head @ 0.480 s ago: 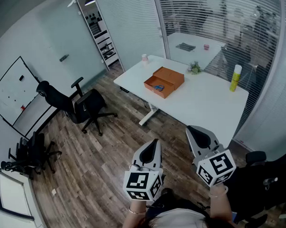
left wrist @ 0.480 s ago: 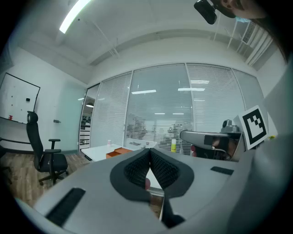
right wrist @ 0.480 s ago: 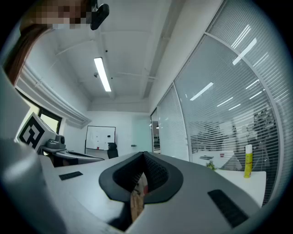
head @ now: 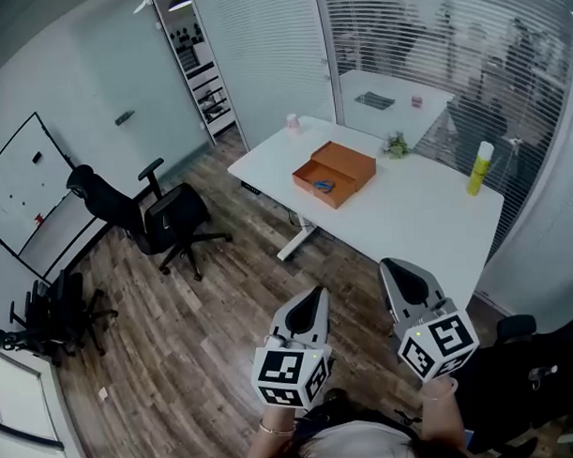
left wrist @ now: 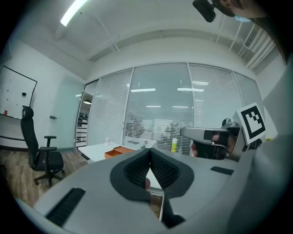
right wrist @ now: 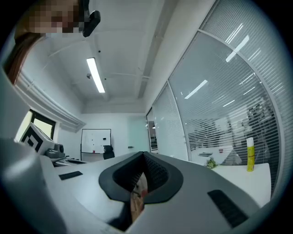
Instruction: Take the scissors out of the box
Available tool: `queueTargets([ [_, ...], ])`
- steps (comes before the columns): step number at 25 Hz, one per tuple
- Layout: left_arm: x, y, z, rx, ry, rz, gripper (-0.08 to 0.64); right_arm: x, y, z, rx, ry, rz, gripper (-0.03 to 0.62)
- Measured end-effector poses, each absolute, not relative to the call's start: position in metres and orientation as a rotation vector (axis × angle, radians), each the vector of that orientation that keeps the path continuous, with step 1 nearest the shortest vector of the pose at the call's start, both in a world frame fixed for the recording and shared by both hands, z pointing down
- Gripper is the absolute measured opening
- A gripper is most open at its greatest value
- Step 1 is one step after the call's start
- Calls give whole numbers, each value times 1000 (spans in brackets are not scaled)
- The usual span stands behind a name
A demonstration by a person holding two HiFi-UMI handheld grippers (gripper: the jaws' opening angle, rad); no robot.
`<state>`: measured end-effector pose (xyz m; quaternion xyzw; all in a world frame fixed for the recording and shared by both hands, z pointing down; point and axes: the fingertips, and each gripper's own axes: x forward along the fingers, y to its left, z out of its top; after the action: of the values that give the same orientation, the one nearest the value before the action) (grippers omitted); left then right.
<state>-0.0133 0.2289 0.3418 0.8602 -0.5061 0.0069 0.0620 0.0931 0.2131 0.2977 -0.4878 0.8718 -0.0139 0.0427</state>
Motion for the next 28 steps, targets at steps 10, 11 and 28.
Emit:
queueTargets([
  [10, -44, 184, 345, 2646, -1466, 24, 18, 55, 165, 297, -1527, 2671, -7, 28],
  [11, -48, 181, 346, 2649, -1458, 23, 18, 51, 162, 298, -1532, 2668, -8, 28],
  [28, -72, 146, 357, 2644, -1399, 15, 18, 28, 126, 300, -1576, 2640, -27, 28],
])
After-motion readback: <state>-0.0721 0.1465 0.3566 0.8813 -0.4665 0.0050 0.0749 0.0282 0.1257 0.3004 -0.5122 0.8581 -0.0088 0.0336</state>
